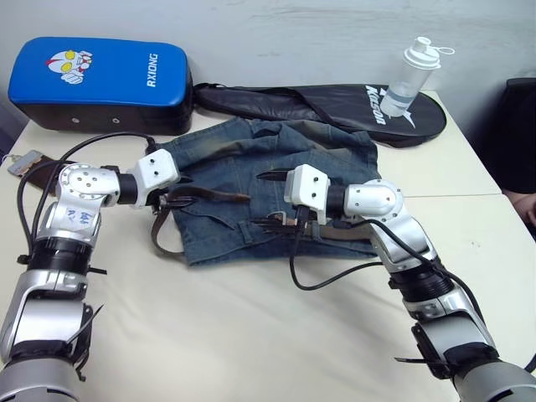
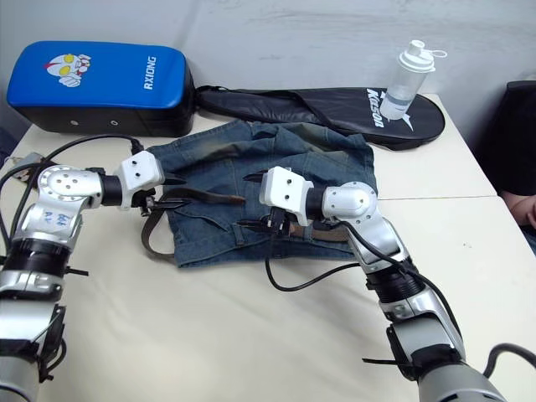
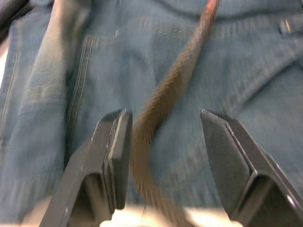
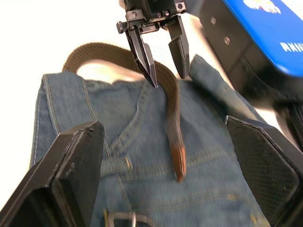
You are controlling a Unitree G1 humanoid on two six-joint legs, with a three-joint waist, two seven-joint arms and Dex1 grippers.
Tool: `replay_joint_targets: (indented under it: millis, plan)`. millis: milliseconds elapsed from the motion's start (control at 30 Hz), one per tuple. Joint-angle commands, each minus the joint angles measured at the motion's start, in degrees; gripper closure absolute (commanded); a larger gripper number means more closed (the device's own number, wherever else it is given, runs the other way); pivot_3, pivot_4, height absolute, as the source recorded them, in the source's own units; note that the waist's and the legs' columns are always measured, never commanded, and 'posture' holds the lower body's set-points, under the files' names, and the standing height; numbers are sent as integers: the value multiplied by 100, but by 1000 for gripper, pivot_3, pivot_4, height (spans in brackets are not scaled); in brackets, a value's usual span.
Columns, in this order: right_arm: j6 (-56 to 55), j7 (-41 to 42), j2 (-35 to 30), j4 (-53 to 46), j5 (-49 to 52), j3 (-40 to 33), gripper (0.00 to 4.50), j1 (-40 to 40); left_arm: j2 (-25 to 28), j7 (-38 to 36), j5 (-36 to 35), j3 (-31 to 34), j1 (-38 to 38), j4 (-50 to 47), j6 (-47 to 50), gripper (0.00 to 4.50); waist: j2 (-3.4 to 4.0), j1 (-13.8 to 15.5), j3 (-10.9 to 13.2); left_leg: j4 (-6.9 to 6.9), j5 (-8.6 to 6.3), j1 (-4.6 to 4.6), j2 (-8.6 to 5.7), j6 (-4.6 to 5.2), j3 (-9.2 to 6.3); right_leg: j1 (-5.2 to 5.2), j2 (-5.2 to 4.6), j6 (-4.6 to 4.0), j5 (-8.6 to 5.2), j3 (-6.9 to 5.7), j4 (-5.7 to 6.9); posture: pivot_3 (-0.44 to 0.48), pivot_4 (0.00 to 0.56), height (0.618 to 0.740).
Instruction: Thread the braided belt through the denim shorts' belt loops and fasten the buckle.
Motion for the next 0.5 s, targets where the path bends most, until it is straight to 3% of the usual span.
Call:
replay_joint_targets:
  millis: [33, 200, 300, 433, 500]
  plan:
    - [259, -190, -116, -555, 77, -223, 140, 102, -202, -145, 299, -187, -585, 1049, -821, 1878, 0, -33, 0, -2, 0, 0, 1, 0, 3, -4, -1, 0, 0, 0, 0, 0, 150, 740]
    - [613, -395, -316, -979, 52, -326, 140, 332, -517, -3, 942, -637, -1167, 2253, -1719, 1878, -2, -51, -1, -4, 0, -2, 1, 0, 8, -24, -2, -1, 0, -2, 13, 0, 150, 740]
    - [734, -487, -374, -1081, 30, -342, 0, 379, -652, -399, 841, -587, -1274, 2560, -1976, 2642, -2, -53, -1, -4, -1, -1, 3, 0, 15, -29, -2, -1, -1, -2, 17, 0, 150, 740]
    - [800, -549, -440, -1087, -2, -335, 0, 373, -638, -669, 764, -500, -1358, 2682, -2169, 4429, -2, -43, -1, -2, -1, -2, 4, 2, 15, -30, -3, -2, -1, -3, 17, 0, 150, 740]
    - [858, -626, -434, -1050, -49, -327, 0, 336, -577, -845, 569, -329, -1337, 2581, -2217, 4429, -2, -42, -1, -1, -2, -2, 3, 3, 15, -31, -5, -1, -1, -2, 17, 0, 150, 740]
